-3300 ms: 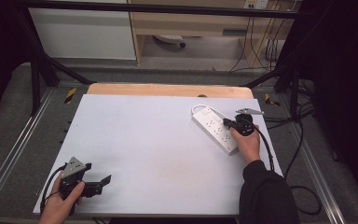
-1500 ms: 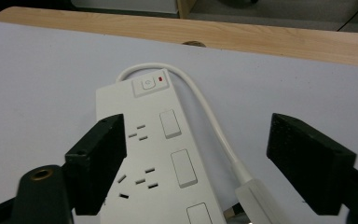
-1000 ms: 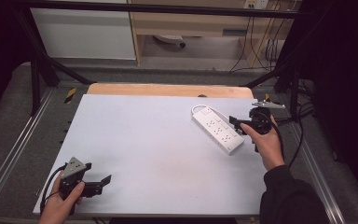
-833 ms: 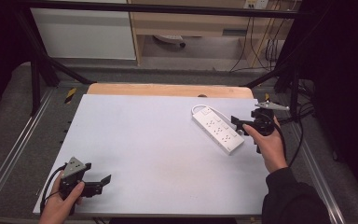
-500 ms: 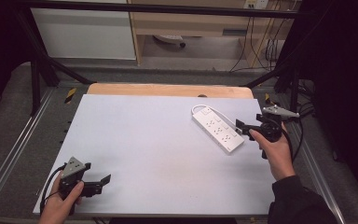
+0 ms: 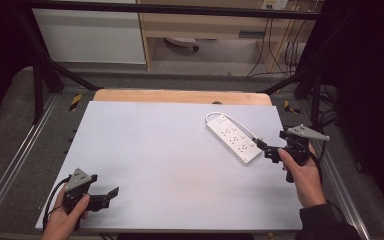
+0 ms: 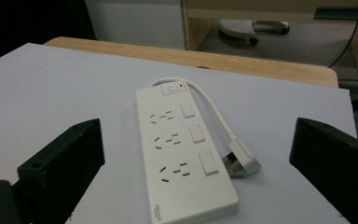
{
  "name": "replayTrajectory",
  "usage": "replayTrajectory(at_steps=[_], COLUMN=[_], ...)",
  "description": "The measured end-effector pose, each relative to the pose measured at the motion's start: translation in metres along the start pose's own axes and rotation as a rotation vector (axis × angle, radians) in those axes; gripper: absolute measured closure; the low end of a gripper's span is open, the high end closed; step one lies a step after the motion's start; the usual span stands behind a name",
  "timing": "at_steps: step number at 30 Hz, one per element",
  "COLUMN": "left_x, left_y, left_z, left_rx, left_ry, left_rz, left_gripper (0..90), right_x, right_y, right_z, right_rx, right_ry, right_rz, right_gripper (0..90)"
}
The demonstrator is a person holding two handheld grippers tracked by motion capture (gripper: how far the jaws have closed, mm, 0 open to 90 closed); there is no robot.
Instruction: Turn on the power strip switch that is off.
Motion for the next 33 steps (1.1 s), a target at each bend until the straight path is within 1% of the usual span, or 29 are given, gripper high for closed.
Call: replayTrajectory(at_steps=[2, 5, 11, 15, 17, 20, 23, 28, 33], left_x=[0.0, 0.0, 0.0, 0.001, 0.001, 0.001, 0.001, 0.001, 0.0], left_y=[0.0, 0.0, 0.0, 0.0, 0.0, 0.0, 0.0, 0.0, 0.0], left_z=[0.0, 0.0, 0.001, 0.001, 0.001, 0.001, 0.001, 0.001, 0.0], left_rx=[0.002, 0.002, 0.001, 0.003, 0.004, 0.003, 0.004, 0.005, 0.002], left_ry=[0.001, 0.0, -0.004, -0.004, -0.003, -0.006, -0.004, -0.003, -0.002], left_rz=[-0.001, -0.001, -0.003, -0.004, -0.004, -0.004, -0.003, -0.004, -0.002], left_gripper=[6.8, 6.7, 6.8, 6.8, 6.8, 6.8, 6.8, 6.8, 6.7], right_x=[0.001, 0.002, 0.004, 0.006, 0.006, 0.006, 0.005, 0.009, 0.011], right_y=[-0.004, -0.009, -0.015, -0.017, -0.016, -0.015, -0.012, -0.007, -0.003], right_z=[0.003, 0.01, 0.031, 0.043, 0.05, 0.058, 0.068, 0.083, 0.1], right_rx=[-0.002, -0.006, -0.005, -0.012, -0.015, -0.019, -0.005, 0.027, 0.078], right_ry=[-0.016, -0.002, -0.011, -0.007, -0.018, -0.019, -0.021, -0.042, -0.029], right_rz=[-0.018, -0.02, -0.018, -0.025, -0.019, -0.013, -0.009, -0.015, -0.021], right_gripper=[5.5, 5.9, 5.9, 5.8, 5.8, 5.8, 5.8, 5.5, 4.8])
Point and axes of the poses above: each handheld gripper's, and its own axes: y roughly forward along the jaws, z roughly out of its underside, x roughly to its left, the point moved 9 cm from there along y, roughly forward along the jaws, and after that the axes turned 6 degrees about x, right-handed, at the moved point
